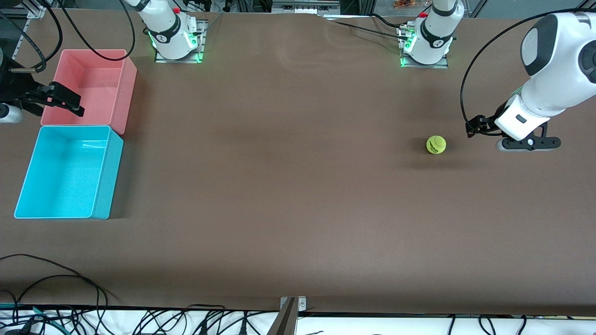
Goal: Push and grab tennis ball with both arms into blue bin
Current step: 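Move the left gripper out toward the yellow-green tennis ball, then lower the left gripper beside the tennis ball to push it, then push the ball with the left gripper while the right gripper reaches out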
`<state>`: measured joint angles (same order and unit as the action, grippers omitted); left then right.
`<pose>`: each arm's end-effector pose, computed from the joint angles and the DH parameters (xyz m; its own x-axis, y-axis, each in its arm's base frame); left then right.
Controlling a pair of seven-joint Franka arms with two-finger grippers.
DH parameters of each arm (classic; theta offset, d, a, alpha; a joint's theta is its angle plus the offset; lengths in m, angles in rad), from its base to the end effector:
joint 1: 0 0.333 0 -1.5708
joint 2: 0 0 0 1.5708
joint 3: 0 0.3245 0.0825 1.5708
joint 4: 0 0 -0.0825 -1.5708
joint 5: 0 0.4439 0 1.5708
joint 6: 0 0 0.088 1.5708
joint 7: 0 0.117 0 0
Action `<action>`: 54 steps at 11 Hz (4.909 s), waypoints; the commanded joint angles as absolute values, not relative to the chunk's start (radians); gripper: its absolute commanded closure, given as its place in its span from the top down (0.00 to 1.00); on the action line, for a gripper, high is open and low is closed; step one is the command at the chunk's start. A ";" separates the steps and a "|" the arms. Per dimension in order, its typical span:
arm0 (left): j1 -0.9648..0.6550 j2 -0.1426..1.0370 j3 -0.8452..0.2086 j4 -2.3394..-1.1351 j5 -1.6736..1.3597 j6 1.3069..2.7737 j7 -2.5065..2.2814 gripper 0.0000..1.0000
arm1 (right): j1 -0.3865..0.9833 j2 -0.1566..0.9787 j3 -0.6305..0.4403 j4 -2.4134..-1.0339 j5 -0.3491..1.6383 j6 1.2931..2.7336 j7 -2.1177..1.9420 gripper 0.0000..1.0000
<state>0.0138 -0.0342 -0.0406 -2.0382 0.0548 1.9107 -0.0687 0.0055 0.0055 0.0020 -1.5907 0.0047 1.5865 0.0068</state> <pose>0.5856 -0.0114 0.4241 0.9957 0.0238 -0.0899 0.0187 -0.9982 -0.0574 0.6170 0.0052 0.6104 1.0000 0.0006 -0.0097 0.0006 -1.0000 -0.0047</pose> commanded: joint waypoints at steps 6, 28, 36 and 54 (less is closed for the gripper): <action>0.023 -0.052 -0.044 -2.219 0.072 2.114 -0.055 1.00 | 0.006 0.003 0.005 -1.591 0.009 1.585 0.020 1.00; 0.077 -0.008 -0.041 -2.431 0.090 2.332 1.174 0.00 | 0.005 0.003 0.005 -1.591 0.011 1.586 0.021 1.00; 0.169 0.121 -0.040 -2.511 0.023 2.519 1.618 0.00 | 0.005 0.003 0.005 -1.592 0.011 1.588 0.021 1.00; 0.146 0.267 -0.098 -2.502 -0.170 2.648 1.691 0.00 | 0.005 0.005 0.005 -1.592 0.009 1.588 0.021 1.00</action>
